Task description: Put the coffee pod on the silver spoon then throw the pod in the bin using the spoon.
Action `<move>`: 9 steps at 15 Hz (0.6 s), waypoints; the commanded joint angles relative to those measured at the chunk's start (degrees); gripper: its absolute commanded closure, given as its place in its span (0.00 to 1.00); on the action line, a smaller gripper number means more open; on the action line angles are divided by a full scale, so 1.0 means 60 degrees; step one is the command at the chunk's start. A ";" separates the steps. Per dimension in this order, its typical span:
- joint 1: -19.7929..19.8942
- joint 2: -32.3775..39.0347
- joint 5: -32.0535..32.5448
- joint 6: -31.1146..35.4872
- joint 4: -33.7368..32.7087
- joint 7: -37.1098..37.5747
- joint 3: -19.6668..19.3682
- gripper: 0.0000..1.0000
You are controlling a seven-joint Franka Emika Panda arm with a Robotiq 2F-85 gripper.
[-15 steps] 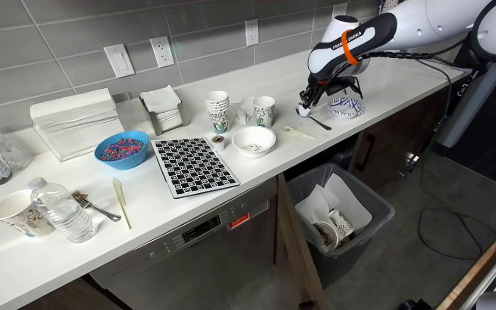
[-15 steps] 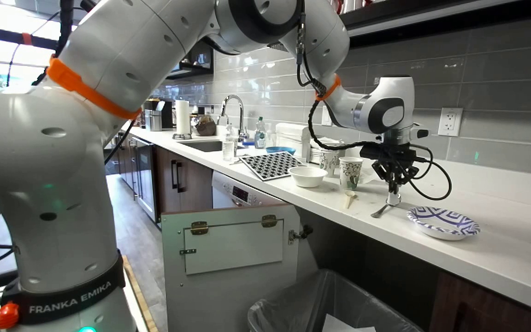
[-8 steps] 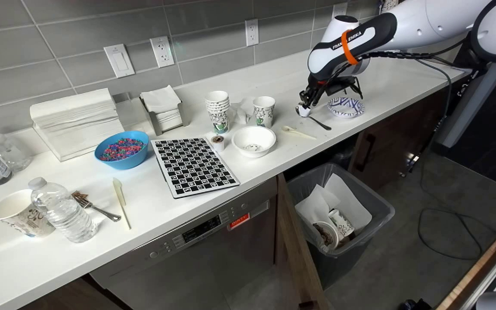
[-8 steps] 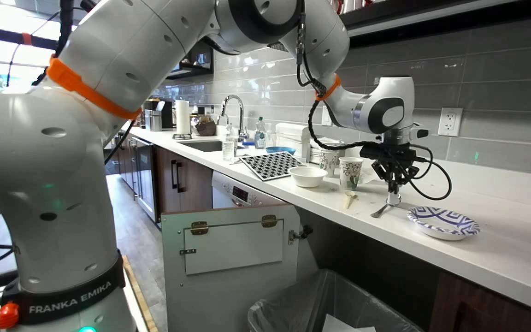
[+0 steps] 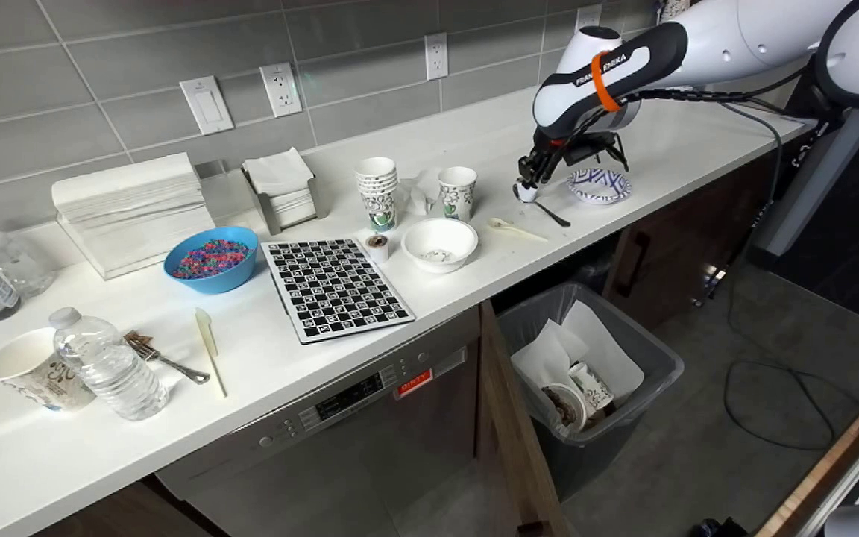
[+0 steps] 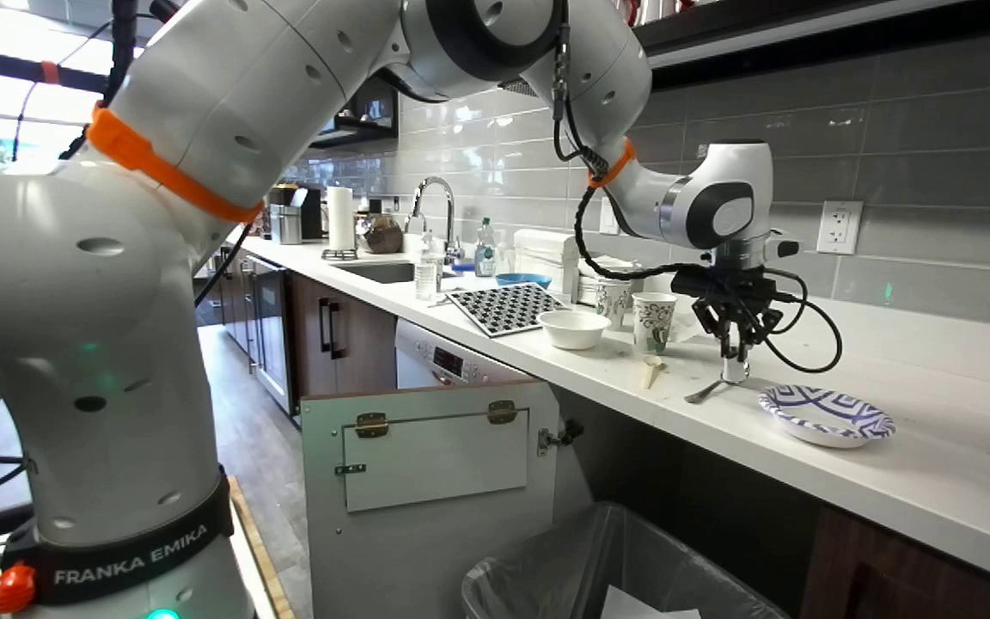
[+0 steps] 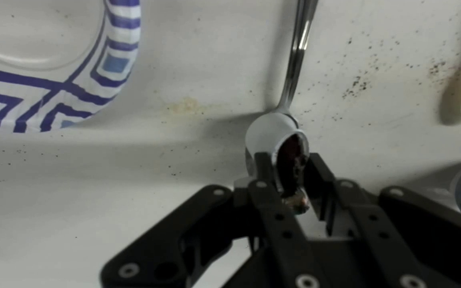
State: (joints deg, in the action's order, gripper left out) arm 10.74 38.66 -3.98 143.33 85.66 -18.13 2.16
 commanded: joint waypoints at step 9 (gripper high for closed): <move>0.0109 0.0133 -0.0161 0.0182 -0.0001 0.0011 0.0123 0.44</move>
State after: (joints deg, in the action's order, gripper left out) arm 10.74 38.84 -3.98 143.33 85.66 -18.13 2.16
